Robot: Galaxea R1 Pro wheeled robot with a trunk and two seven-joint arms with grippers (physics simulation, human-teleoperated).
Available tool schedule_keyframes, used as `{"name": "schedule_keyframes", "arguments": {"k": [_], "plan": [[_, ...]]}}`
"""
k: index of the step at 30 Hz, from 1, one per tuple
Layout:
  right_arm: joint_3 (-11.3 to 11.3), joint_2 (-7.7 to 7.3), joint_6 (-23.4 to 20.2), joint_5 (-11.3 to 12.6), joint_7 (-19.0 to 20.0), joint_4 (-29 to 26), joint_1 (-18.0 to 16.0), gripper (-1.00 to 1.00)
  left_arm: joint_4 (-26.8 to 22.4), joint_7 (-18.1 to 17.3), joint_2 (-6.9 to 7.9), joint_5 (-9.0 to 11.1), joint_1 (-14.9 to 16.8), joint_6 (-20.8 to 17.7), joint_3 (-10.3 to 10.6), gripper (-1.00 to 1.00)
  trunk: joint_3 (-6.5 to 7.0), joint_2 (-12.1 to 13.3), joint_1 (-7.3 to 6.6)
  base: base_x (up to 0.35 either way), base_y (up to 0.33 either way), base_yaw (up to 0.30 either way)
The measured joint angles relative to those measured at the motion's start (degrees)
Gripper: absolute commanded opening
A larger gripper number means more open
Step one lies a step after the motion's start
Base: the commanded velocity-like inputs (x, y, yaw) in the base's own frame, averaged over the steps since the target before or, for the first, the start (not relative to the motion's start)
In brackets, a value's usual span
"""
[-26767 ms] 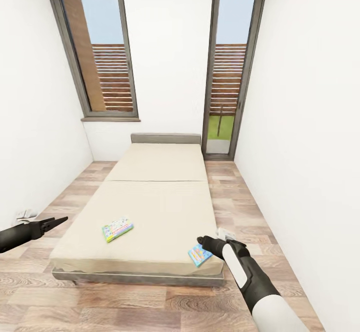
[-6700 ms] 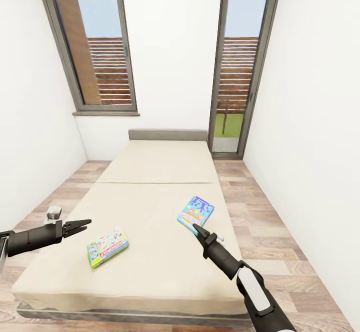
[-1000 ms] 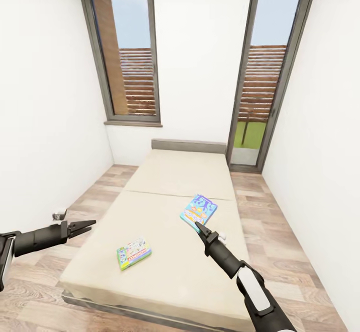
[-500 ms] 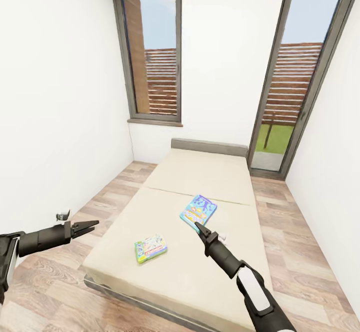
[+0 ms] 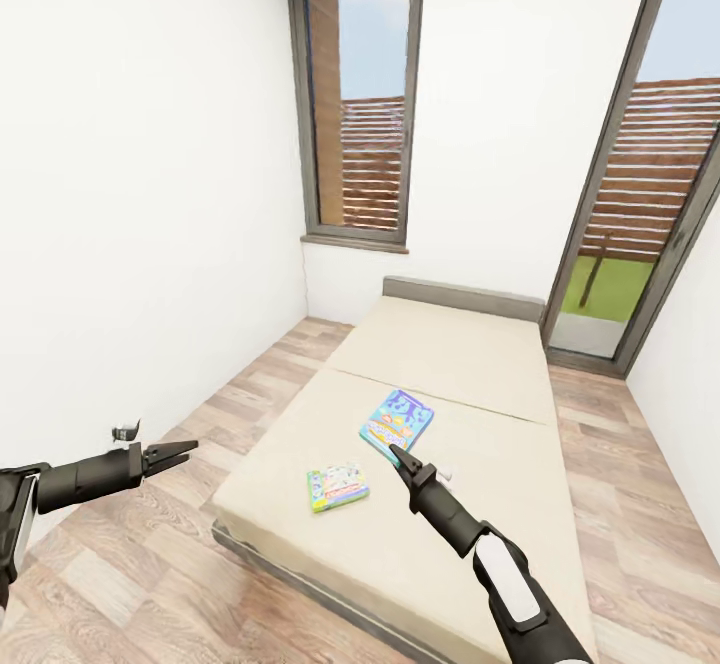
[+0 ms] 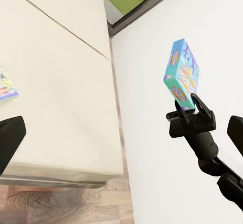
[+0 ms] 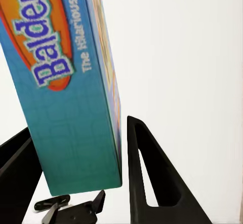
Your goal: Put all the toys in the child's room - the three board games (two on the bed and one on the table), the two jigsaw puzzles on the table, and the tennis ball on the table - inside the toy box on the table in the child's room.
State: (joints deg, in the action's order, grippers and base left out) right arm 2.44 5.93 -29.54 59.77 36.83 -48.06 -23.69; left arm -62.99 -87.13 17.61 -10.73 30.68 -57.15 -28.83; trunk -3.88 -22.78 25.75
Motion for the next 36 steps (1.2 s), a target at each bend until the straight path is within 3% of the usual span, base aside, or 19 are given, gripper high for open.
{"name": "schedule_keyframes", "arguments": {"k": [36], "plan": [[-0.09,0.03,0.0,-0.01,-0.12,0.09,-0.02,-1.0,0.0,0.11,-0.09,-0.09,0.0,-0.09,0.09,1.0,0.0,0.0,0.0,0.0,0.0,0.287]]}}
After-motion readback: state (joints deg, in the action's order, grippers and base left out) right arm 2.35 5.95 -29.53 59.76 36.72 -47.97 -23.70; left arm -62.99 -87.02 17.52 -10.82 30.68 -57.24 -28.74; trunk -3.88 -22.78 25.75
